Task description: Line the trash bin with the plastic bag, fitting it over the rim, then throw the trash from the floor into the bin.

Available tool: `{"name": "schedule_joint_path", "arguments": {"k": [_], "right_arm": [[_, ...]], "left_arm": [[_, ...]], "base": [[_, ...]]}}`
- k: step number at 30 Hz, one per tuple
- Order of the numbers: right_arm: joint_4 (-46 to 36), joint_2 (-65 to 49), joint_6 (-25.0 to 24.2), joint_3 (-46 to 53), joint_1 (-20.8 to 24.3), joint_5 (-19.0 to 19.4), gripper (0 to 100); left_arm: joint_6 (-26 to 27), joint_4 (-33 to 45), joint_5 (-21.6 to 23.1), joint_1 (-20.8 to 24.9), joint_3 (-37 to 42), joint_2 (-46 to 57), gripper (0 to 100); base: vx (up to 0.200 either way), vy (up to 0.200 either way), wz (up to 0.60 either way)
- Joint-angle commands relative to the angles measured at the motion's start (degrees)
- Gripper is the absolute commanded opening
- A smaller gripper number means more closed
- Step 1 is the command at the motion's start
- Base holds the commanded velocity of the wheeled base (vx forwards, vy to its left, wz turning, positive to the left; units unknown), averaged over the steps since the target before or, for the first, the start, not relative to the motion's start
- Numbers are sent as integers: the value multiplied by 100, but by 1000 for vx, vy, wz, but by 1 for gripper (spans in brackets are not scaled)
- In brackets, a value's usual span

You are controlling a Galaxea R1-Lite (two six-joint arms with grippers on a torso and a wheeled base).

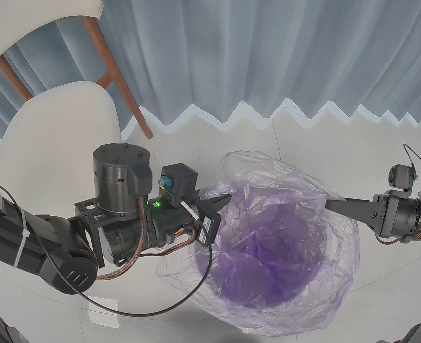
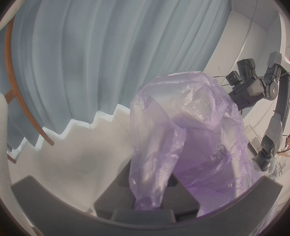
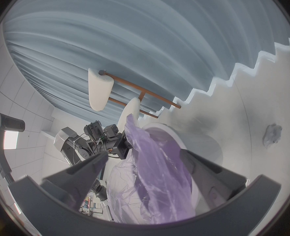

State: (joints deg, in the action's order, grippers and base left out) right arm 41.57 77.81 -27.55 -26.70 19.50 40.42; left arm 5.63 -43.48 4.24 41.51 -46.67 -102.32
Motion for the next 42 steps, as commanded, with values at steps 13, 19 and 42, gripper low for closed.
{"name": "schedule_joint_path", "arguments": {"k": [13,19,42], "right_arm": [[44,182,4,-143,-298,-8,0],[44,287,154,7,-571,-8,0],[71,296,259,596,-729,-8,0]], "left_arm": [[-1,-11,68,138,167,98,0],[-9,-266,288,252,175,186,0],[-36,-749,490,15,413,388,0]], "base": [[0,0,0],[0,0,0],[0,0,0]]}}
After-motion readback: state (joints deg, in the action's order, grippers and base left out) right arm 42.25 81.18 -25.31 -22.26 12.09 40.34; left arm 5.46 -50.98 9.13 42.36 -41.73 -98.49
